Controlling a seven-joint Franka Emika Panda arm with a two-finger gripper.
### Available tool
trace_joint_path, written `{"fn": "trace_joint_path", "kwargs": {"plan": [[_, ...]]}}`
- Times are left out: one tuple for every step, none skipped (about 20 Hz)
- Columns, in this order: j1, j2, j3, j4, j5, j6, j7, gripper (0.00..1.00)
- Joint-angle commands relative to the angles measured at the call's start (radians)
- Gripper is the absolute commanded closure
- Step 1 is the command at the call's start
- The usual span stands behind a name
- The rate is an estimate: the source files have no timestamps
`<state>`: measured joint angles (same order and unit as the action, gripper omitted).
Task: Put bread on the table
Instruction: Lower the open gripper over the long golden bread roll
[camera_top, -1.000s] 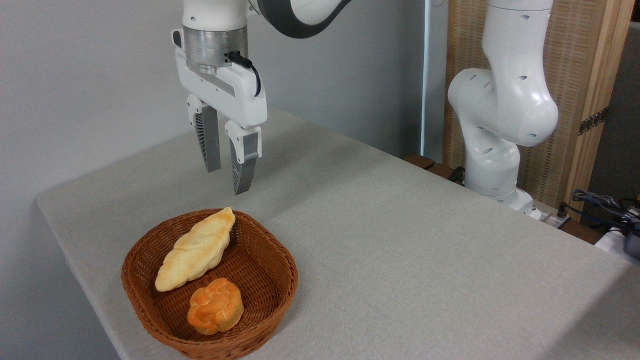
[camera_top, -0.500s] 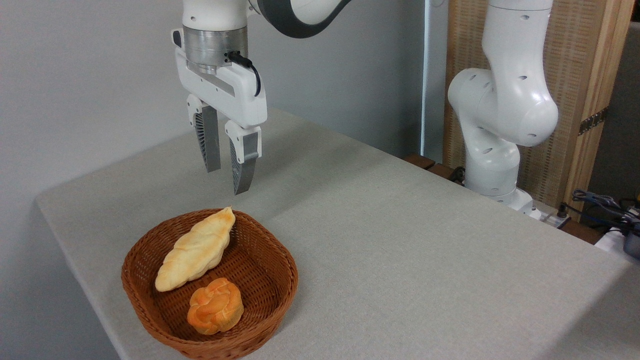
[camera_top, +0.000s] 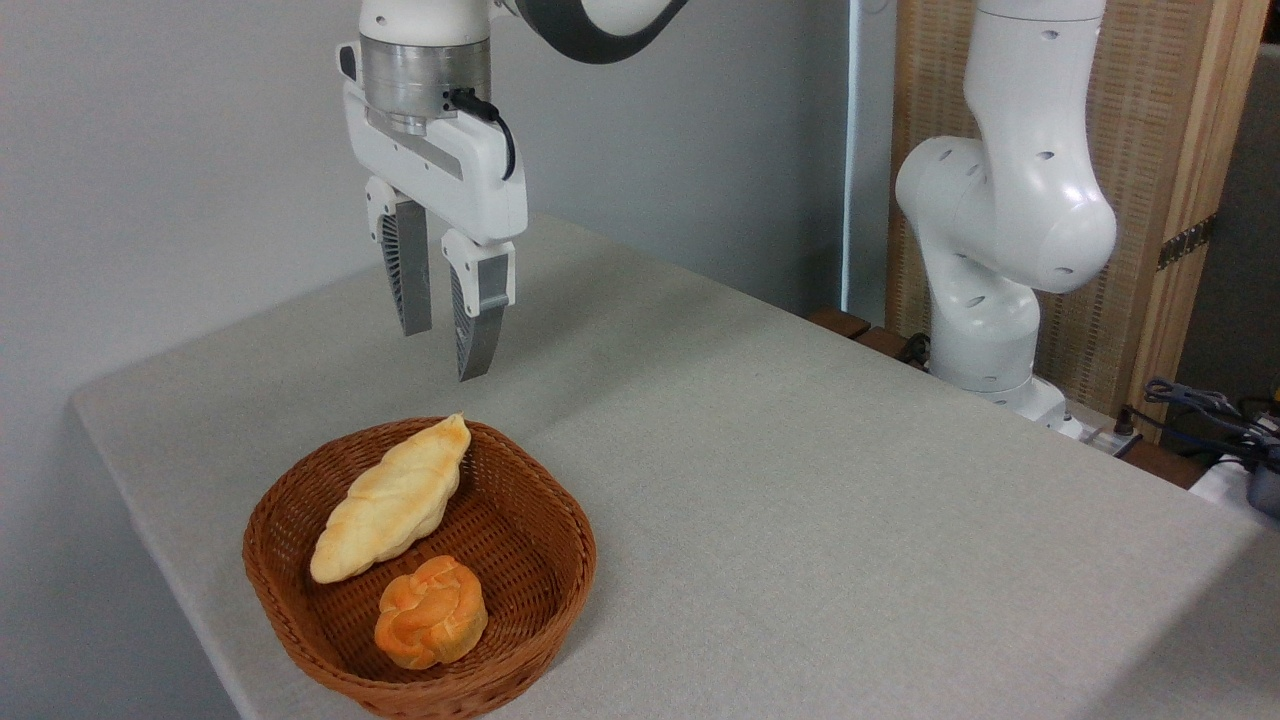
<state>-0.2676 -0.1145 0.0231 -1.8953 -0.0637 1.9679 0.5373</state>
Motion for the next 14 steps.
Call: {"fn": "trace_joint_path", "kwargs": {"plan": [[-0.004,0.006,0.003,0.019,-0.002,-0.067,-0.005,0.0],[-0.004,0.006,0.003,0.019,-0.004,-0.072,-0.003,0.0],[-0.004,0.007,0.003,0.018,-0.002,-0.078,-0.003,0.0],[-0.004,0.007,0.001,0.016,-0.002,-0.09,-0.002,0.0],[-0.004,0.007,0.003,0.016,-0.002,-0.107,-0.002,0.0],[-0.004,0.009,0.003,0.016,-0.002,-0.115,-0.002,0.0],[-0.002,0.013,0.004,0.016,-0.002,-0.104,-0.002,0.0],[-0.001,0.025,0.008,0.016,-0.002,-0.084,-0.002,0.0],[0.002,0.033,0.009,0.016,-0.002,-0.057,-0.003,0.0],[0.004,0.047,0.009,0.018,-0.002,-0.031,-0.005,0.0],[0.004,0.061,0.009,0.018,-0.004,-0.011,-0.011,0.0],[0.004,0.073,0.009,0.018,-0.002,0.0,-0.013,0.0],[0.004,0.082,0.008,0.018,-0.004,0.003,-0.014,0.0],[0.004,0.088,0.008,0.018,-0.011,0.006,-0.014,0.0]]}}
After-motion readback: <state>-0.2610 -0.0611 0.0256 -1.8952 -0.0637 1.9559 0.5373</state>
